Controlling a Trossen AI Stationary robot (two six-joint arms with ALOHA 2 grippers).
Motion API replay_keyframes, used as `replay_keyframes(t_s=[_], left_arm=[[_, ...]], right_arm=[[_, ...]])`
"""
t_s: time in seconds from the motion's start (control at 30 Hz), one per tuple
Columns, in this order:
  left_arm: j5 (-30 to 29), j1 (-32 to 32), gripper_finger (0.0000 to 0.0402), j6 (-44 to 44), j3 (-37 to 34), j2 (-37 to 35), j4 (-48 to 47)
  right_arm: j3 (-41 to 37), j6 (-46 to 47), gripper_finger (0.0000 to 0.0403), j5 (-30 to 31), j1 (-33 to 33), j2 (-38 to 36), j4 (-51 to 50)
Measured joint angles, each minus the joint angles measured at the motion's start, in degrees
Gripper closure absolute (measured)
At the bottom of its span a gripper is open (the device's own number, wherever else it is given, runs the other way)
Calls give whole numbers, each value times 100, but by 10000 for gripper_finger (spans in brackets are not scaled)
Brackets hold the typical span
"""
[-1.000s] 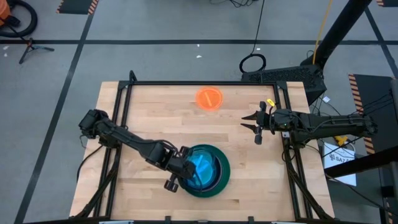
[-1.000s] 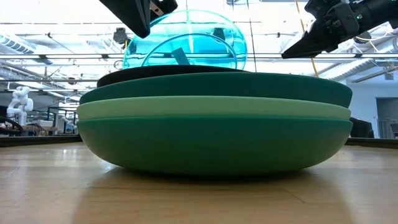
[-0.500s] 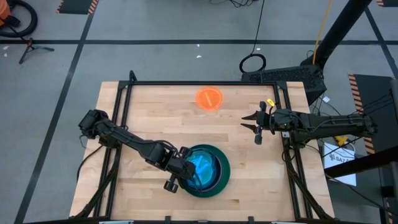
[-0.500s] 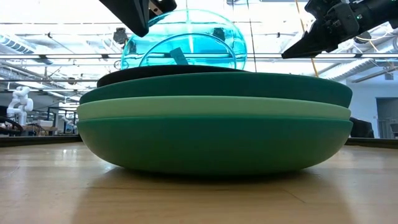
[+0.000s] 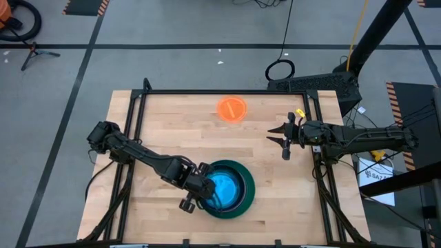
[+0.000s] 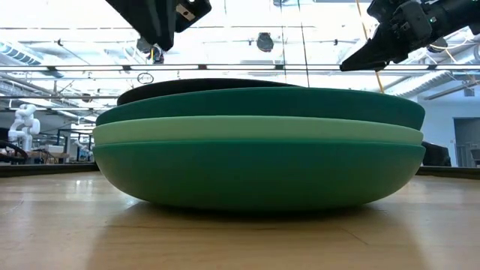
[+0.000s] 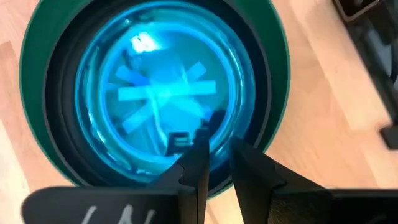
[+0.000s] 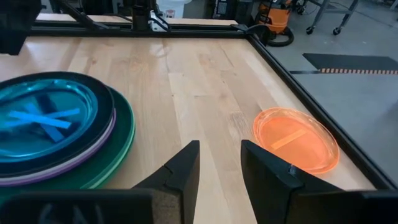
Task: Stack plastic plates
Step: Stack the orange plate on top of the blue plate
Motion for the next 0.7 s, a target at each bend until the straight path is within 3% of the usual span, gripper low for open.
replay_keyframes(t_s=[0.2, 0.33, 0.53, 0.7], left_arm=[[-556, -66, 330, 416, 2, -16, -581], [-803, -118, 330, 788, -298, -405, -755], [-1227, 41, 330, 886, -1924, -1983, 171], [-1889, 304, 330, 1450, -3330, -3584, 1703]], right_arm=[[0, 458, 293, 117, 2, 1, 52], [0, 988, 293, 351, -1, 31, 128], [0, 1676, 294, 641, -1, 327, 466], [106, 1698, 294, 920, -100, 988, 1072]])
